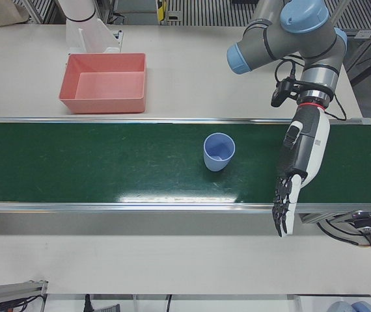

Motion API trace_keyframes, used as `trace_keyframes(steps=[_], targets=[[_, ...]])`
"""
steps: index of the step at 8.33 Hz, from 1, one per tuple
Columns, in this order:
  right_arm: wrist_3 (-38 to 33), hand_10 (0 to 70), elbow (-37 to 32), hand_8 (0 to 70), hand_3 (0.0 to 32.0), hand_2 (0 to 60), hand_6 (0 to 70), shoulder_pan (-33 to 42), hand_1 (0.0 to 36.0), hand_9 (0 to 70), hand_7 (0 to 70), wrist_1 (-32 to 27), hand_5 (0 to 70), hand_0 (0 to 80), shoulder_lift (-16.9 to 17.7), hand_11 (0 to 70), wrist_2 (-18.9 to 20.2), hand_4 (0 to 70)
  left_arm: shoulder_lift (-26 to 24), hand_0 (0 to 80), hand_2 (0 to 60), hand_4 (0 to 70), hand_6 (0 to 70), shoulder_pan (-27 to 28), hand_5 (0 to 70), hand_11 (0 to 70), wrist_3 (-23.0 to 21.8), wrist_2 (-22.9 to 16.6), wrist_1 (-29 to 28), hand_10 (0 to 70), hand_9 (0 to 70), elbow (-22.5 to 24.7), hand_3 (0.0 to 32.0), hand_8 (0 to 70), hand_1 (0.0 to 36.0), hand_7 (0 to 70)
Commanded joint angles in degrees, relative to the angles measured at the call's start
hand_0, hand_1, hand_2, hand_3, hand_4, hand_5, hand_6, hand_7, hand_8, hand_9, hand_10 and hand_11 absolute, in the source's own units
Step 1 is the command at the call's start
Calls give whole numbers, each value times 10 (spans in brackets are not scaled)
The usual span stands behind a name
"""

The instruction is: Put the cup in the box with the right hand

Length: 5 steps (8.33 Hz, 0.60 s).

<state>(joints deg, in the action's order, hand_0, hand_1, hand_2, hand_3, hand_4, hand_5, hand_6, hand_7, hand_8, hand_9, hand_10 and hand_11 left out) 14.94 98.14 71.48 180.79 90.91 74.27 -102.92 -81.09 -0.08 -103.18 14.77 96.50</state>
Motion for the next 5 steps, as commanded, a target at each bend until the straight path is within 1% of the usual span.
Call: trace_keyframes(steps=[1,5], targets=[[0,13,0,46,0,0,51,0,62,106,162,0,38,474,1,32,0,81,0,0,0,0,0,1,0,0,1,-1,0,0,0,0,0,0,0,0],[-1,11,0,46,0,0,51,-1,61,107,167,0,38,474,2,29,1,82,0,0,0,0,0,0,0,0,1,0,0,0,0,-1,0,0,0,0]])
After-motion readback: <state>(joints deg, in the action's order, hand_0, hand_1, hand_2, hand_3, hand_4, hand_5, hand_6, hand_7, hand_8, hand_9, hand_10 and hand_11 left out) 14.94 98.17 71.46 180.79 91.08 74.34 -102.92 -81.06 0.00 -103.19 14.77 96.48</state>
